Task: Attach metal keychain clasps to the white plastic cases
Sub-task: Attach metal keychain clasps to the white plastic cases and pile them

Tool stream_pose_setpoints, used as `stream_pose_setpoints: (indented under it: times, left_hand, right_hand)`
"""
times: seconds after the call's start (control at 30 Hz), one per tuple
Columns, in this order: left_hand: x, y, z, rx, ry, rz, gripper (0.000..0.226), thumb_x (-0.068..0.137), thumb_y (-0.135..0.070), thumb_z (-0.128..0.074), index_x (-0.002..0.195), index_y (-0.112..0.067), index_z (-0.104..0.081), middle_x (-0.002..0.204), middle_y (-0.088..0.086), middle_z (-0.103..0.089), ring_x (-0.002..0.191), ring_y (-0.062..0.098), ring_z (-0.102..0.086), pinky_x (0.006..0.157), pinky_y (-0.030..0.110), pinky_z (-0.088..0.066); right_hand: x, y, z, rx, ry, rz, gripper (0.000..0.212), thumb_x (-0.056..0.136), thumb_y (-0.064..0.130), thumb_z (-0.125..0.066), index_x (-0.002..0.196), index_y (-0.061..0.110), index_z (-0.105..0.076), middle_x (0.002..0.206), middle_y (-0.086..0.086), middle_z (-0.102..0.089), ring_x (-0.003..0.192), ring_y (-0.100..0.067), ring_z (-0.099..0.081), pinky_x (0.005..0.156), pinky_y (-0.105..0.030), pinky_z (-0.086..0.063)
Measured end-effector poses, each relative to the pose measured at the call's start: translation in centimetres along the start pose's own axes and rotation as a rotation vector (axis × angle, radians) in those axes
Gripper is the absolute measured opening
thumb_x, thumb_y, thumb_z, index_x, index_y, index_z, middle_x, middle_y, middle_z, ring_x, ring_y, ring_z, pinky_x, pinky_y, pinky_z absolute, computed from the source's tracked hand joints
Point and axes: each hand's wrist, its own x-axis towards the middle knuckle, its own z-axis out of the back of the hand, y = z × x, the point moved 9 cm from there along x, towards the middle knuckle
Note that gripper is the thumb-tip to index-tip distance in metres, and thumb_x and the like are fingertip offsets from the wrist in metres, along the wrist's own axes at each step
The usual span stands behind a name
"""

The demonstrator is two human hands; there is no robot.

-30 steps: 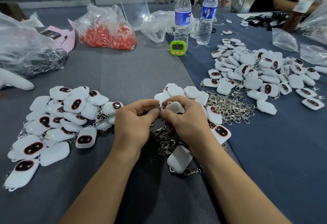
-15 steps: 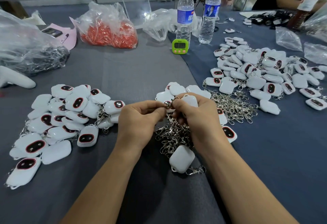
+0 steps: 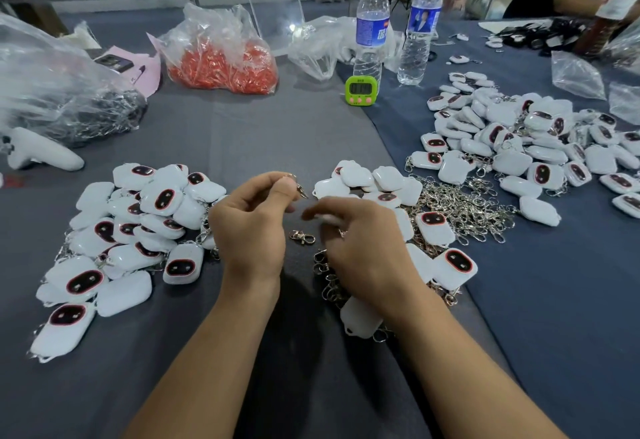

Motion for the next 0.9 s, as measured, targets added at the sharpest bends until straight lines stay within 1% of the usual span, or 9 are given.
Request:
stream_pose_setpoints:
  times: [0.1,0.17,0.3,0.4,0.5,0.6,0.7,0.8,0.9]
  left_hand:
    - [0.2,0.1,0.2,0.000,-0.002,0.006,0.015,0.085,-0.004,-0.070,0.074,-0.013,-0.076,0.066,-0.001,-0.072,0.059,0.007,-0.060,0.061,0.016,-0.048]
    - [0.3,0.3,0.1,0.033,0.016,0.005,0.012,0.083,-0.011,-0.072,0.072,-0.015,-0.076,0.067,-0.001,-0.072,0.059,0.007,-0.059,0.062,0.016,-0.049]
    - [0.4,1.4,-0.2,0.219,0.082,0.016,0.009,0.079,-0.027,-0.078,0.069,-0.027,-0.078,0.064,-0.007,-0.073,0.057,0.003,-0.061,0.060,0.015,-0.048]
    - [0.1,1.4,-0.8,0.458,0.156,-0.076,0.013,0.079,-0.025,-0.080,0.068,-0.030,-0.077,0.063,-0.015,-0.071,0.056,-0.002,-0.064,0.056,0.010,-0.045]
    - [-0.5,1.2,-2.0,0.423,0.286,-0.097,0.018,0.082,-0.015,-0.079,0.074,-0.030,-0.078,0.068,-0.015,-0.074,0.063,-0.001,-0.068,0.061,0.010,-0.049]
    - [-0.7,1.1,-2.8,0.288,0.384,-0.056,0.020,0.084,-0.006,-0.075,0.080,-0.025,-0.079,0.073,-0.008,-0.076,0.066,0.002,-0.068,0.065,0.013,-0.051]
    - [-0.7,1.1,-2.8,0.210,0.417,-0.011,0.022,0.084,0.000,-0.075,0.081,-0.021,-0.080,0.072,-0.002,-0.076,0.064,0.006,-0.066,0.064,0.015,-0.052]
    - [-0.7,0.9,-2.5,0.301,0.401,-0.043,0.020,0.082,-0.002,-0.078,0.082,-0.021,-0.081,0.073,-0.006,-0.077,0.065,0.005,-0.069,0.066,0.017,-0.053]
    - [-0.9,0.4,-2.5,0.435,0.406,-0.125,0.018,0.081,-0.006,-0.080,0.082,-0.024,-0.082,0.072,-0.013,-0.076,0.067,0.002,-0.071,0.066,0.014,-0.052]
  right_hand:
    - [-0.5,1.2,-2.9,-0.171,0.309,0.070,0.043,0.082,0.005,-0.054,0.108,0.031,-0.077,0.099,0.010,-0.077,0.092,-0.013,-0.068,0.081,-0.027,-0.053]
    - [-0.7,0.9,-2.9,-0.239,0.357,0.040,0.044,0.078,0.007,-0.053,0.106,0.032,-0.077,0.091,0.011,-0.076,0.090,-0.015,-0.068,0.078,-0.030,-0.054]
    - [-0.3,-0.6,1.1,-0.334,0.099,-0.084,0.027,0.078,0.013,-0.059,0.089,0.027,-0.080,0.085,0.007,-0.078,0.086,-0.021,-0.068,0.076,-0.030,-0.053]
    - [-0.2,-1.4,3.3,-0.140,-0.122,-0.111,0.025,0.085,0.008,-0.062,0.088,0.026,-0.080,0.082,0.005,-0.076,0.075,-0.014,-0.064,0.071,-0.031,-0.048]
    - [0.1,-1.9,2.7,0.063,-0.112,-0.157,0.017,0.088,0.011,-0.070,0.089,0.026,-0.078,0.079,0.012,-0.073,0.076,-0.007,-0.065,0.073,-0.033,-0.053]
    - [0.1,-2.5,1.9,0.195,-0.095,-0.202,0.011,0.082,0.019,-0.079,0.084,0.030,-0.078,0.076,0.017,-0.073,0.075,-0.004,-0.067,0.075,-0.035,-0.057]
    - [0.0,-3.1,2.1,0.290,-0.124,-0.256,0.010,0.076,0.023,-0.084,0.078,0.031,-0.078,0.072,0.010,-0.074,0.073,-0.014,-0.071,0.072,-0.044,-0.060]
    - [0.0,-3.1,2.3,0.292,-0.154,-0.248,0.010,0.074,0.020,-0.081,0.073,0.030,-0.078,0.067,0.006,-0.073,0.069,-0.018,-0.070,0.068,-0.046,-0.059]
    - [-0.1,-3.0,2.4,0.214,-0.173,-0.223,0.010,0.076,0.019,-0.081,0.073,0.028,-0.078,0.068,0.011,-0.073,0.069,-0.008,-0.069,0.069,-0.035,-0.058]
